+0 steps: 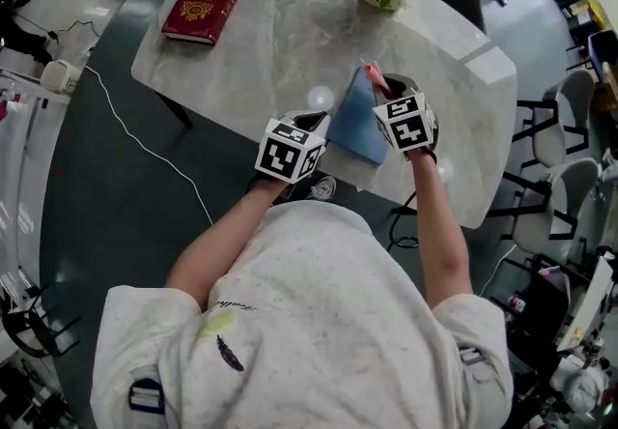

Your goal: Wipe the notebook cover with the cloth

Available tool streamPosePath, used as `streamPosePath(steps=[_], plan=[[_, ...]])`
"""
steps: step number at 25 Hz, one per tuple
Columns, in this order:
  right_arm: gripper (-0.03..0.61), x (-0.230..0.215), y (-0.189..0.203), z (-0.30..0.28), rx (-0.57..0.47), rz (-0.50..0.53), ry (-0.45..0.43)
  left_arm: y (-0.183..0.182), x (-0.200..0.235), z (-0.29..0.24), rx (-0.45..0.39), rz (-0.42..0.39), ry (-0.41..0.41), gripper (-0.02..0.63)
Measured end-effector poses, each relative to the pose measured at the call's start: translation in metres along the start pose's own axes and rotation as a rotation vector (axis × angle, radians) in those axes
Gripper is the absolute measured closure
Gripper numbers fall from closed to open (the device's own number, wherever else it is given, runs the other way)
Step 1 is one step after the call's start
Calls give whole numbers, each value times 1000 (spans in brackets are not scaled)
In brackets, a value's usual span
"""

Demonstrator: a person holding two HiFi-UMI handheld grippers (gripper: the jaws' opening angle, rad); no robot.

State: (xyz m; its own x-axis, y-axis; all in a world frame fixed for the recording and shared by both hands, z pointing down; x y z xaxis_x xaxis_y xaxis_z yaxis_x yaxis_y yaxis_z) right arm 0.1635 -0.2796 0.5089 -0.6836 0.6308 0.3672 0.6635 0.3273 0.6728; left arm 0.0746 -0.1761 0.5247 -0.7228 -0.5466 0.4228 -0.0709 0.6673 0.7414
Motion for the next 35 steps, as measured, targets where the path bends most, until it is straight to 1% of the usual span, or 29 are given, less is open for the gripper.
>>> streamPosePath(steps=[4,9,12,17,26,35], plan=[[563,-2,-6,-21,-2,24,-21,-4,12,1,-18,28,-42,607],[563,5,-8,-48,21,79,-61,-8,26,3,-42,67,-90,607],[563,13,-3,-63,44,111,-90,-7,31,3,-45,83,-107,607],[563,27,8,-75,81,128,-143,-6,38,5,-47,102,-131,607],[563,50,18,-71,101,105,-184,1,39,12,-27,101,-130,607],[563,68,25,-58,105,77,-184,2,34,19,-16,72,-103,607]])
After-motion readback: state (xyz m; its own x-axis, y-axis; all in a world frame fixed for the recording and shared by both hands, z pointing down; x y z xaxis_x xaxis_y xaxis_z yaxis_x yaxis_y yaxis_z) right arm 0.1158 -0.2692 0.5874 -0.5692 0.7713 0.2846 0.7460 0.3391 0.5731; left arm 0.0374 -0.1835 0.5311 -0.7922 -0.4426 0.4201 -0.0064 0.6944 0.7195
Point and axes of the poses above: the fingertips, and each gripper's own axes: z backward along the fingers, x to its left, y out of its underside, the point moved 1 cm from there along z, backward along the fingers, and after that the axes turned 9 degrees about y, right-handed, at the moved point
